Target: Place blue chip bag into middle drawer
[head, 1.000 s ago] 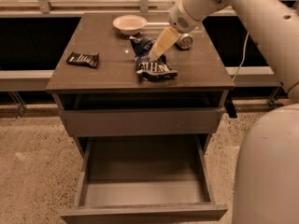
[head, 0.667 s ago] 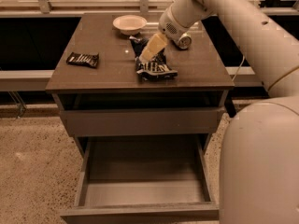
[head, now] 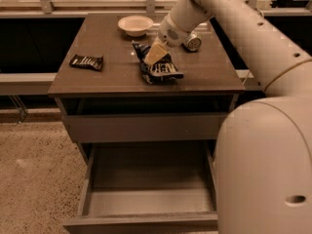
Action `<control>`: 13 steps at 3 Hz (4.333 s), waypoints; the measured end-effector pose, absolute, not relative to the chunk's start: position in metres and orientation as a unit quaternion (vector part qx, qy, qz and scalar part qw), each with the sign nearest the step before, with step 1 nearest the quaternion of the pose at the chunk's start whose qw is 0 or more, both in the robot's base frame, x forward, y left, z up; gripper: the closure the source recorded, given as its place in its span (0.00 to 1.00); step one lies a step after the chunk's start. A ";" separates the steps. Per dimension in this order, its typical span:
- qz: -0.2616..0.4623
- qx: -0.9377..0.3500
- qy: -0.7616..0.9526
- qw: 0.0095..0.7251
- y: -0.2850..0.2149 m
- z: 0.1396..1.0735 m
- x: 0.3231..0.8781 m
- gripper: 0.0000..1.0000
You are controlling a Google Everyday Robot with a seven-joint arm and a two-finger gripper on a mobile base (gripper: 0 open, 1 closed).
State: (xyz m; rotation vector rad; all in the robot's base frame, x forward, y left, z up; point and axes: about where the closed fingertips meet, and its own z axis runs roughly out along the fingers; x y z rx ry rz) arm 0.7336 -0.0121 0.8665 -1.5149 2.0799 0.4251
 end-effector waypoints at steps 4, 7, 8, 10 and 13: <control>0.251 -0.544 0.744 0.296 -0.074 0.950 0.561 1.00; 0.275 -0.554 0.729 0.292 -0.049 0.895 0.549 1.00; 0.290 -0.569 0.703 0.312 -0.013 0.832 0.532 1.00; 0.342 -0.528 0.709 0.318 0.027 0.637 0.516 1.00; 0.334 -0.493 0.707 0.382 0.021 0.529 0.587 0.38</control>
Offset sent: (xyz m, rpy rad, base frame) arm -0.1584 -0.1037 0.1107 0.1320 0.0474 0.1111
